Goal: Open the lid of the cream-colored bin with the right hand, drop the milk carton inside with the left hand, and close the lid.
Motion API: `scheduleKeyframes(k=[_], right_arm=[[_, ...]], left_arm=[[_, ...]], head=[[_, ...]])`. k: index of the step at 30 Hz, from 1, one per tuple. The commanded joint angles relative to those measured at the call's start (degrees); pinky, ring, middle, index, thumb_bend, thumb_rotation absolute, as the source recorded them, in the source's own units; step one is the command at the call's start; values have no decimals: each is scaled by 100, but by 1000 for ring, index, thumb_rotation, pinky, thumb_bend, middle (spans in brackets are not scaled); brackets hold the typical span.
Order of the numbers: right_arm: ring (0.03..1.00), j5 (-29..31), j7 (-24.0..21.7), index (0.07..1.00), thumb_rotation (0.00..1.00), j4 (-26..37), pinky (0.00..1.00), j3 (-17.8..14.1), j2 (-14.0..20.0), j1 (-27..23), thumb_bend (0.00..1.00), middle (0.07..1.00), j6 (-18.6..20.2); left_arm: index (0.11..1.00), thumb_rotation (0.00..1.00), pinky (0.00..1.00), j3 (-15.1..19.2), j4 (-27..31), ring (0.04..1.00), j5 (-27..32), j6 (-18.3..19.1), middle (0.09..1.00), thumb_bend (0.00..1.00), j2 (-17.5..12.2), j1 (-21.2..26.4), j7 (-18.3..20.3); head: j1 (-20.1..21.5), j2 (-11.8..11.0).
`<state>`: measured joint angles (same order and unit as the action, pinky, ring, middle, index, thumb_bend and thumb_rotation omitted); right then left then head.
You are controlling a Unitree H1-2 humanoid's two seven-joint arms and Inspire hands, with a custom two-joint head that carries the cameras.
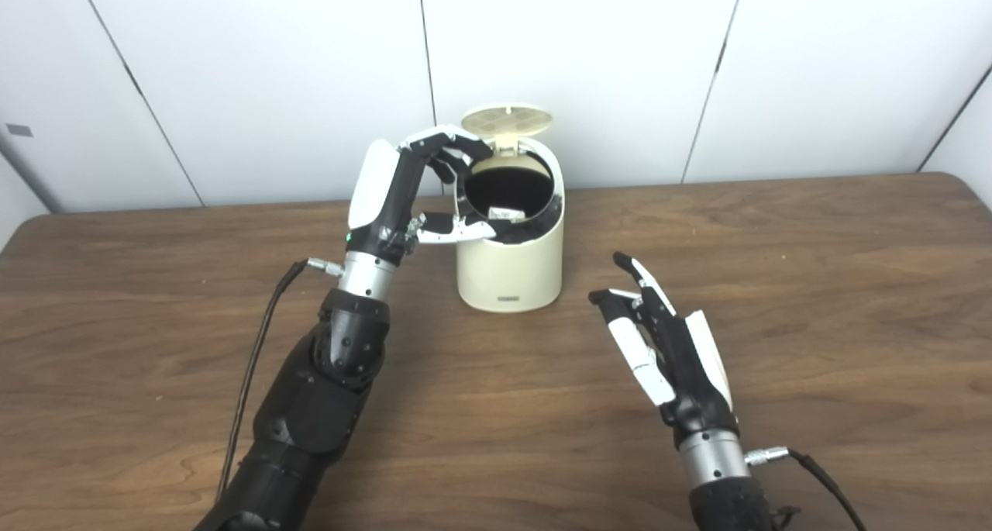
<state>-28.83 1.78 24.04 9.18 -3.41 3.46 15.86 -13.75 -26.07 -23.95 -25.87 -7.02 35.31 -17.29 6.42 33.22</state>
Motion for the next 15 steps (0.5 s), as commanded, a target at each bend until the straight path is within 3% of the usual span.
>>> scheduleKeyframes(k=[1, 2, 3, 6, 15], right_arm=[[754, 10, 35, 920, 1000, 184, 816, -10, -1, -110, 494, 730, -116], [754, 11, 39, 921, 1000, 182, 816, -14, 0, -108, 496, 730, -117], [754, 9, 41, 920, 1000, 183, 815, -16, 2, -108, 499, 731, -115], [755, 28, 42, 921, 1000, 188, 820, -31, 3, -105, 495, 729, -111], [760, 76, 30, 920, 1000, 152, 837, -74, 59, -106, 497, 730, -113]], left_arm=[[573, 12, 439, -29, 223, 499, 21, -103, 575, 949, 51, 208, -317], [569, 6, 435, -66, 243, 496, 4, -104, 571, 926, 45, 206, -442], [522, 29, 429, -105, 273, 491, -15, -104, 567, 686, 39, 201, -614], [498, 2, 359, -143, 480, 439, 62, -104, 512, 496, 24, 156, -937], [491, 0, 352, -10, 1177, 438, 434, -103, 493, 477, -65, 49, -1096]], head=[[3, 0], [-1, 7], [-2, 7], [-14, 7], [-63, -25]])
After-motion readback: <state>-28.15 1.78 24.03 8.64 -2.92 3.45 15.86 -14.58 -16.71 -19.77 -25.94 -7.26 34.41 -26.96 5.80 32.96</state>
